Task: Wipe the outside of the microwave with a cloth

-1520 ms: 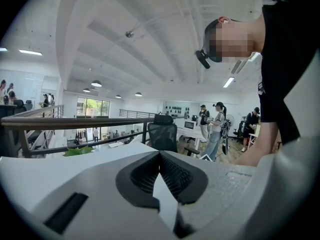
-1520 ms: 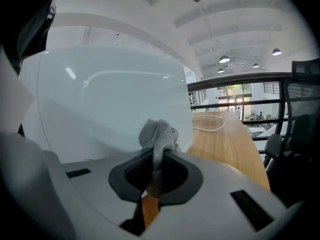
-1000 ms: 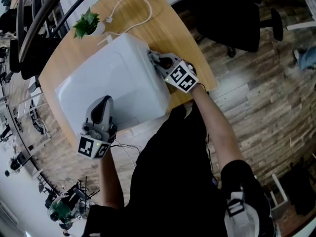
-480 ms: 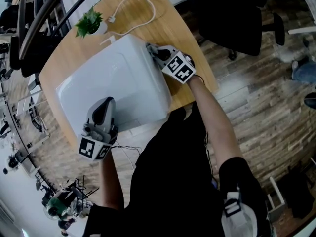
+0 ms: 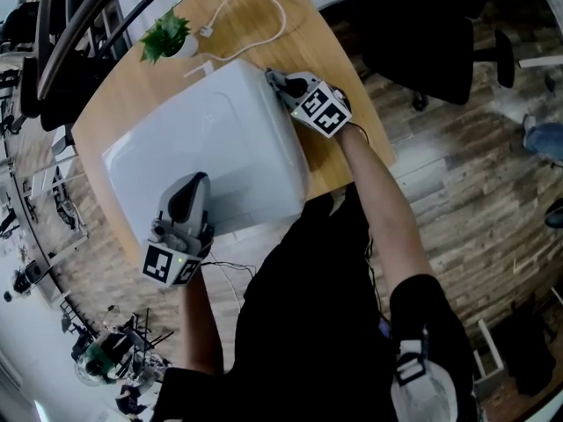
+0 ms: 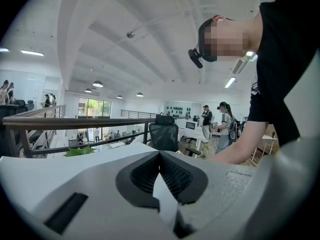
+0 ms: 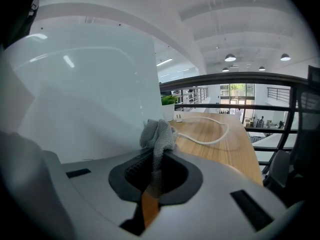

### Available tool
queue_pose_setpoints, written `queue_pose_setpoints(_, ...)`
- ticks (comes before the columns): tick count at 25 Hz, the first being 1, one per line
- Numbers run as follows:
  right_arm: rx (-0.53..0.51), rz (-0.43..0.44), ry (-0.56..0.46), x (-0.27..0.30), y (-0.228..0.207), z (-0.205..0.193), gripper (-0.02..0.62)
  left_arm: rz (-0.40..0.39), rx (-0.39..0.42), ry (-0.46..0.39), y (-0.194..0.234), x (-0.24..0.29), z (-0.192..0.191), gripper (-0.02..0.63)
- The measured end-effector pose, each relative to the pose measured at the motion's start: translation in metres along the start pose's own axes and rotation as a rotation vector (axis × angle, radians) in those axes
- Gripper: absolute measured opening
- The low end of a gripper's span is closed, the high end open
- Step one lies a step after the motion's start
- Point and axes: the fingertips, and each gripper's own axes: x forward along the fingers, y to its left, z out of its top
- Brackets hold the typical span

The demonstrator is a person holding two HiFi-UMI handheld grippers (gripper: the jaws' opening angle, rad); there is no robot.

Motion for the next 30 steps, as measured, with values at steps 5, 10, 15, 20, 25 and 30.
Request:
queue_pose_setpoints(5,-0.001,-0.008,0.013,0.009,-0.006,-0.003,0.017,0.019,0.036,0.028,0.006,-0.005,-0.007,0.002)
queue_pose_setpoints(10,0.005,-0.012,0.032,0.013,-0.008,-0.010,0.017,0.021,0.039,0.014,0.006,-0.005,-0.007,0.002)
queue_pose_setpoints(15,0.013,-0.007,0.075,0.018,-0.006,-0.026,0.017,0.022,0.056,0.046,0.008,-0.008,-0.012,0.002)
queue_pose_setpoints(20,0.032,-0.004,0.092,0.020,-0.003,-0.036,0.017,0.023,0.053,0.047,0.008,-0.008,-0.012,0.003)
queue_pose_setpoints(25,0.016,0.001,0.103,0.018,0.000,-0.039,0.017,0.028,0.038,0.024,0.007,-0.005,-0.007,0.002)
queue_pose_setpoints(30,0.009,0.009,0.106,0.011,0.012,-0.047,0.017,0.026,0.024,0.007,0.005,-0.004,-0.003,0.002)
